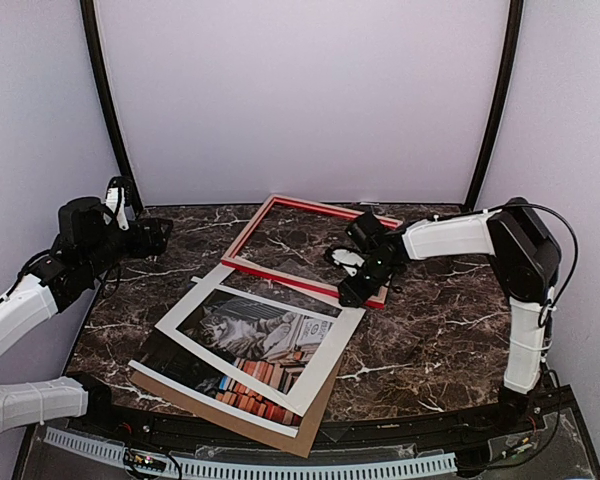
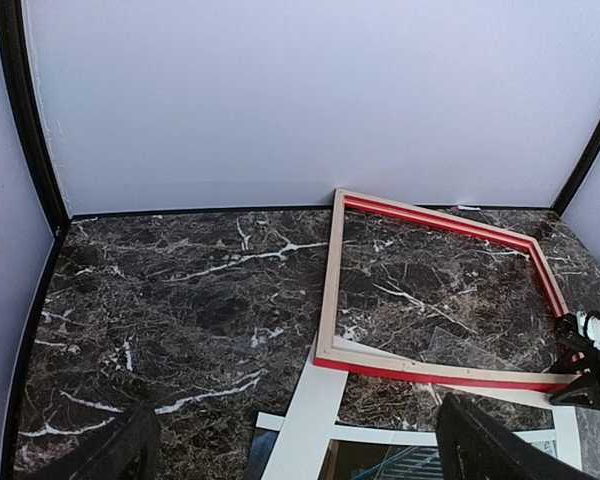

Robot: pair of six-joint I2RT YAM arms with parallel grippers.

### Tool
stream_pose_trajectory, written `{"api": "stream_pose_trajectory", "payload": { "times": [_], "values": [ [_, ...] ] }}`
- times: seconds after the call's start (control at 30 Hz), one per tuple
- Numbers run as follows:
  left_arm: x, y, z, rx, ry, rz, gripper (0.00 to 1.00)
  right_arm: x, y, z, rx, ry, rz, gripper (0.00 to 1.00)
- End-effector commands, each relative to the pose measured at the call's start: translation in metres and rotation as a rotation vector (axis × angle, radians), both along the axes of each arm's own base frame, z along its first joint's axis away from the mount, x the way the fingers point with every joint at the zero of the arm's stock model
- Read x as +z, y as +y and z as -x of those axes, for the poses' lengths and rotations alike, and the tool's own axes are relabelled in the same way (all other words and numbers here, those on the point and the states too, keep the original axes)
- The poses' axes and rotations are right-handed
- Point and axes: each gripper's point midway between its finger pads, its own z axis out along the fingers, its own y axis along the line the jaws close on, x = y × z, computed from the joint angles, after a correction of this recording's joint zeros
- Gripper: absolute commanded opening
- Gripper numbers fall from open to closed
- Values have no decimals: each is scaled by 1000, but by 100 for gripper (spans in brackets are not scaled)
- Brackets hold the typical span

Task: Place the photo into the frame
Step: Move the frame body to the corner of the board.

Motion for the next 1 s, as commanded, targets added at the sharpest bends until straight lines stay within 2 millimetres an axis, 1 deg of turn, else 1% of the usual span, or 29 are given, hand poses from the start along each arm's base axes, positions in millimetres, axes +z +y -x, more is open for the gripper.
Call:
{"api": "stream_pose_trajectory", "payload": {
  "times": [0.0, 0.13, 0.2, 0.3, 0.43, 0.53, 0.63, 0.7, 0.8, 0.83, 0.87, 0.9, 0.93, 0.97],
  "values": [
    [3, -5, 1, -22, -1, 14, 99, -5, -2, 8, -15, 18, -7, 49],
    [3, -8, 1, -36, 6, 23, 99, -11, -19, 20, -92, 39, 17, 33],
    [3, -9, 1, -40, 6, 27, 99, -11, -32, 29, -133, 43, 28, 28],
    [3, -11, 1, -52, 8, 35, 99, -5, -49, 40, -226, 42, 29, 23],
    [3, -13, 1, -57, 11, 45, 99, 2, -70, 52, -333, 29, 32, 21],
    [2, -13, 2, -59, 13, 44, 99, 4, -80, 60, -393, 28, 18, 20],
    [2, -14, 4, -63, 13, 44, 99, 3, -92, 67, -471, 37, 19, 17],
    [1, -16, 4, -67, 16, 44, 99, 0, -97, 76, -532, 60, 3, 16],
    [-3, -19, 5, -73, 37, 41, 99, -4, -96, 88, -589, 101, -62, 14],
    [-2, -20, 5, -75, 40, 41, 99, -4, -97, 92, -606, 104, -70, 14],
    [-7, -21, 4, -69, 61, 33, 99, -5, -98, 95, -620, 102, -69, 14],
    [-7, -23, 4, -69, 69, 35, 99, -5, -99, 97, -629, 97, -69, 14],
    [-14, -22, 3, -58, 100, 26, 99, -4, -99, 100, -637, 95, -73, 15],
    [-13, -23, 2, -52, 111, 35, 99, -3, -98, 102, -638, 95, -83, 15]
  ]
}}
